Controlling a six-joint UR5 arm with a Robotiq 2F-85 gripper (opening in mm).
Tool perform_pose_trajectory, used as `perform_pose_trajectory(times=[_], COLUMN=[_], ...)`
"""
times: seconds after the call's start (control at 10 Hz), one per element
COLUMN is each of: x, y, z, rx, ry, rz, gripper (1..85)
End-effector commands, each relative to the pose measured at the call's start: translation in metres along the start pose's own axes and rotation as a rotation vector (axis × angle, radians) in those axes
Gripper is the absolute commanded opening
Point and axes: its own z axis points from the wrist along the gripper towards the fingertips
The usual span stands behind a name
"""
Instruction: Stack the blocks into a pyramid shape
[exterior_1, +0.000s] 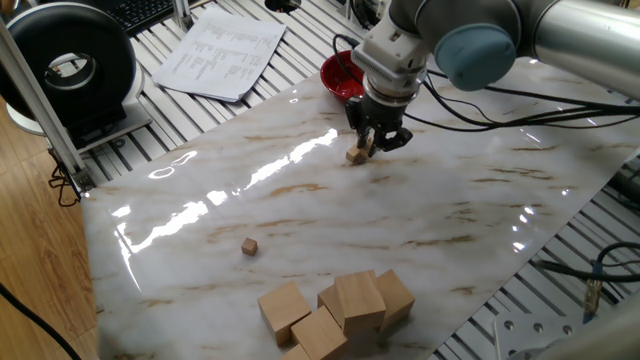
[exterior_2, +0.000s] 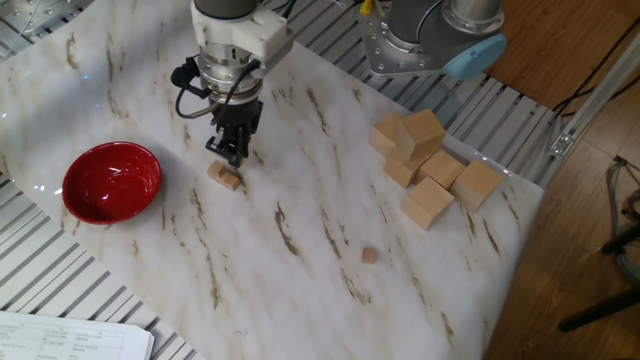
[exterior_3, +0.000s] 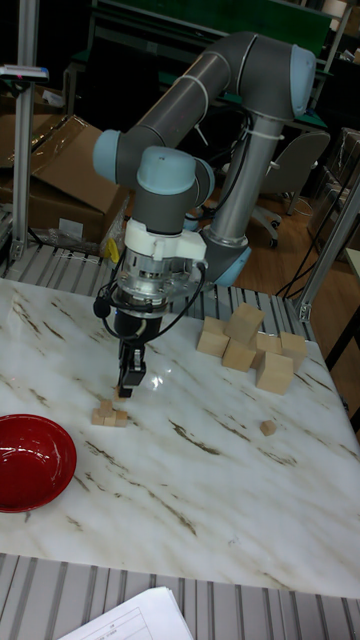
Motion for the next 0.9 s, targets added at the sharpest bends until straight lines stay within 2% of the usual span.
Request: perform_pose_trajectory(times=[0.0, 0.4, 0.8], x=[0.0007, 0.0027, -0.0045], y=[-0.0051, -0.0081, -0.0087], z=[0.0015, 0.0010, 0.0030], rx=[0.005, -0.008, -0.017], ry=[-0.004, -0.011, -0.037], rz=[0.010, 0.009, 0.050], gripper=[15.7, 15.7, 15.7])
